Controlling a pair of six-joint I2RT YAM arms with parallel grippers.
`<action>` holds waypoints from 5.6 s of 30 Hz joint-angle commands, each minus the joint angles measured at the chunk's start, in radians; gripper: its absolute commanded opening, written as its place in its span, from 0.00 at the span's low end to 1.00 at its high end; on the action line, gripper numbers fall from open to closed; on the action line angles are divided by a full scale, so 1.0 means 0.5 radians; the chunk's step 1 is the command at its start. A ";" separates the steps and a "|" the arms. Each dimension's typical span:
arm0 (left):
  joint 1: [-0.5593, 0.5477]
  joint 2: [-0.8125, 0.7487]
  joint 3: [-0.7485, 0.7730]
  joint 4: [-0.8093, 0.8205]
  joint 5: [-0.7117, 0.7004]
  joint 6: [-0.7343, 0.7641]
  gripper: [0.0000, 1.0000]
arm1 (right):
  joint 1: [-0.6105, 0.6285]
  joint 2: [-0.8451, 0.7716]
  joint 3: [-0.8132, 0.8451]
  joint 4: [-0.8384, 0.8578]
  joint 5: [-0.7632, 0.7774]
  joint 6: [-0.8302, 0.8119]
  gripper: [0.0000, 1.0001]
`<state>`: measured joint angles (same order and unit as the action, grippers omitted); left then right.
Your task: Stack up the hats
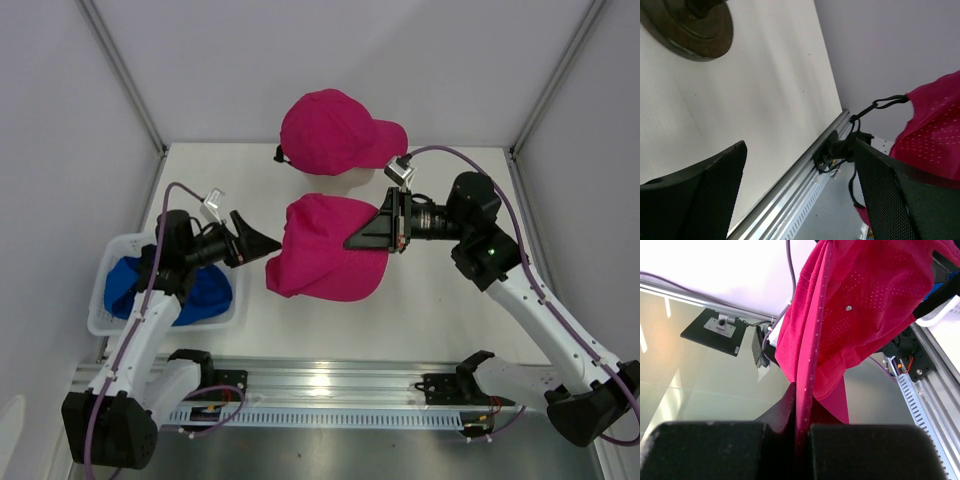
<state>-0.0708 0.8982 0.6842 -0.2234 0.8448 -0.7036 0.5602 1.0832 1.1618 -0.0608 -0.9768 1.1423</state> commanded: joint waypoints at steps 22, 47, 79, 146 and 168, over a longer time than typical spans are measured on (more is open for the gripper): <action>-0.420 0.483 0.126 0.581 0.228 -0.163 0.67 | 0.003 0.064 0.204 0.272 -0.154 -0.036 0.00; -0.362 -0.152 1.279 -0.664 -1.075 0.398 0.01 | -0.218 0.437 0.885 -0.060 -0.365 -0.202 0.00; -0.349 1.431 2.811 -1.072 -1.318 0.287 0.01 | -0.979 1.451 1.334 1.301 -0.525 1.643 0.00; -0.337 1.327 2.341 -0.894 -1.426 0.343 0.01 | -1.019 0.911 0.861 -0.002 -0.077 0.280 0.00; -0.472 1.124 1.994 -0.903 -1.778 0.370 0.01 | -1.249 1.098 0.962 -0.265 -0.305 0.136 0.00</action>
<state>-0.3149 1.4876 1.7157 -0.6575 0.0509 -0.5316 -0.0368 1.6154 1.6104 -0.1467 -1.1343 1.2537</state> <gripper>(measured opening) 0.014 0.019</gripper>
